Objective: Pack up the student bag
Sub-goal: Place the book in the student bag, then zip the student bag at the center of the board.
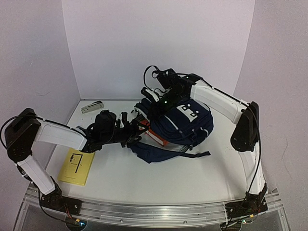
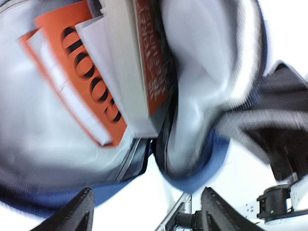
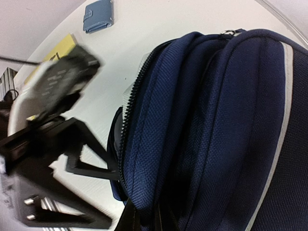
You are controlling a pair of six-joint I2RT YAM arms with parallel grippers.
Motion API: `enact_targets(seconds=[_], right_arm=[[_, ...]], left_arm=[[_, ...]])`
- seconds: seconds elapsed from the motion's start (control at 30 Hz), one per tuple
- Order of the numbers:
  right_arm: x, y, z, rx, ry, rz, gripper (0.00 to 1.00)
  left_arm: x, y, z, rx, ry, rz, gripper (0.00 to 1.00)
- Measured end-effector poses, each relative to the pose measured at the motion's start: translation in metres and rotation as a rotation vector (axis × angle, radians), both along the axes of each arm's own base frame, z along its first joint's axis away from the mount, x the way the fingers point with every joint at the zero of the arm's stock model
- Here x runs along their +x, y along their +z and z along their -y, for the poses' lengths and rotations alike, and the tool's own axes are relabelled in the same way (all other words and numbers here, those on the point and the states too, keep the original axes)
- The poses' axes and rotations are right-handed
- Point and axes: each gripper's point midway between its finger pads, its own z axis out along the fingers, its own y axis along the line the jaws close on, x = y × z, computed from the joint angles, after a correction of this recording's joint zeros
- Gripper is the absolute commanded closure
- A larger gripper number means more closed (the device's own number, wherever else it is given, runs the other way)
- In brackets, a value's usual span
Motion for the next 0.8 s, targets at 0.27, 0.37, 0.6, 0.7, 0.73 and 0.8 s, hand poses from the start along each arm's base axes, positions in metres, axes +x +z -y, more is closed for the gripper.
enact_targets(seconds=[0.27, 0.37, 0.6, 0.7, 0.73, 0.8], right_arm=[[-0.005, -0.033, -0.005, -0.005, 0.028, -0.048, 1.0], [-0.022, -0.064, 0.005, -0.052, 0.066, -0.091, 1.0], [-0.061, -0.082, 0.049, -0.143, 0.164, -0.084, 1.0], [-0.074, -0.072, 0.075, -0.182, 0.213, -0.069, 1.0], [-0.078, -0.07, 0.084, -0.198, 0.232, -0.066, 1.0], [-0.084, -0.065, 0.101, -0.227, 0.268, -0.056, 1.0]], left_arm=[[-0.015, -0.017, -0.048, 0.104, 0.074, -0.01, 0.07], [-0.009, -0.013, -0.072, 0.119, 0.12, 0.003, 0.01], [-0.001, -0.002, -0.099, 0.19, 0.137, 0.068, 0.0], [-0.001, -0.007, -0.099, 0.243, 0.084, 0.08, 0.01], [0.0, -0.008, -0.097, 0.261, 0.06, 0.087, 0.01], [0.002, -0.01, -0.091, 0.297, 0.006, 0.118, 0.04]])
